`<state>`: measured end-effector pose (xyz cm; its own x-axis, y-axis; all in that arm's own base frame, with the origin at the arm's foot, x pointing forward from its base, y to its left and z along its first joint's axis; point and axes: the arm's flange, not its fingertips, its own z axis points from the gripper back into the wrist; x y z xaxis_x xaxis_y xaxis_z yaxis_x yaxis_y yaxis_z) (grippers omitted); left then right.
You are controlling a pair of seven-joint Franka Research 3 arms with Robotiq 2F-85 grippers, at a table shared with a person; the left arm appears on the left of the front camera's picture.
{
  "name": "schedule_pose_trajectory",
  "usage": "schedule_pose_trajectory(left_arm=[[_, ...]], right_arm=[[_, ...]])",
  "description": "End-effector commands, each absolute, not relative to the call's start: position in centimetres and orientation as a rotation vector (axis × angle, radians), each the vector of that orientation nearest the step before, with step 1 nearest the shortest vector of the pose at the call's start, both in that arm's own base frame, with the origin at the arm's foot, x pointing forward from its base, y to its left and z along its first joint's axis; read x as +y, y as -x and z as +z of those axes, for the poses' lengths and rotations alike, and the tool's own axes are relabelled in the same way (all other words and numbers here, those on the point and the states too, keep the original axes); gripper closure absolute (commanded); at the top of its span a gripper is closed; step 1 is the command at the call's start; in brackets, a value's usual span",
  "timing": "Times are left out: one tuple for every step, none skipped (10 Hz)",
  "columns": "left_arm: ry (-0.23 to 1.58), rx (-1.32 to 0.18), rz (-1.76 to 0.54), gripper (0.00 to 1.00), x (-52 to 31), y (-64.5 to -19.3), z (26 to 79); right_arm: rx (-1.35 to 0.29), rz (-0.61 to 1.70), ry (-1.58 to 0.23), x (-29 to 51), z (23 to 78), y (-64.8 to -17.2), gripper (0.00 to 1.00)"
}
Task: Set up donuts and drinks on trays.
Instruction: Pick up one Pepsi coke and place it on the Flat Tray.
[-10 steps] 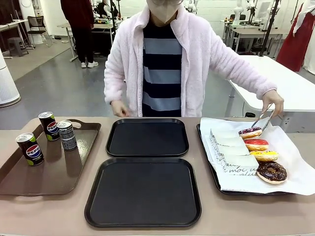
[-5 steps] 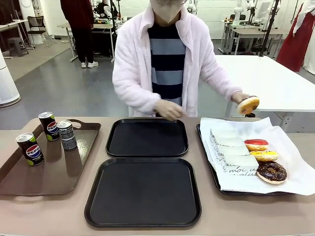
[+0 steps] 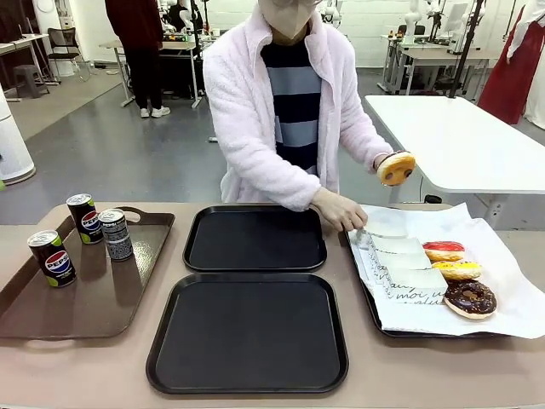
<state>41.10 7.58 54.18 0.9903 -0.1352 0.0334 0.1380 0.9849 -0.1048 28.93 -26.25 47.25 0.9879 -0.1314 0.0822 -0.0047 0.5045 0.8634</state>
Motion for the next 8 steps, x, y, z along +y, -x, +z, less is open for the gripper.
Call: schedule_pose_trajectory(left_arm=[[0.08,0.008,-0.141,0.0,6.0,-41.3,51.7],[0.046,0.0,-0.144,0.0,4.8,-41.7,50.5],[0.012,-0.011,-0.154,0.0,3.6,-42.2,49.5],[-0.01,-0.025,-0.149,0.0,3.0,-41.8,47.8],[-0.015,-0.039,-0.15,0.0,2.7,-42.0,46.7],[-0.014,-0.054,-0.163,0.0,2.2,-42.3,45.8],[-0.009,-0.078,-0.154,0.0,2.0,-42.0,45.0],[-0.003,-0.1,-0.154,0.0,1.6,-42.3,44.6]], right_arm=[[-0.155,-0.067,-1.056,-26.2,47.3,-29.0,0.0],[-0.155,-0.067,-1.056,-26.2,47.3,-29.0,0.0],[-0.155,-0.067,-1.056,-26.2,47.3,-29.0,0.0],[-0.155,-0.067,-1.056,-26.2,47.3,-29.0,0.0],[-0.155,-0.067,-1.056,-26.2,47.3,-29.0,0.0],[-0.155,-0.067,-1.056,-26.2,47.3,-29.0,0.0],[-0.155,-0.067,-1.056,-26.2,47.3,-29.0,0.0],[-0.155,-0.067,-1.056,-26.2,47.3,-29.0,0.0]])
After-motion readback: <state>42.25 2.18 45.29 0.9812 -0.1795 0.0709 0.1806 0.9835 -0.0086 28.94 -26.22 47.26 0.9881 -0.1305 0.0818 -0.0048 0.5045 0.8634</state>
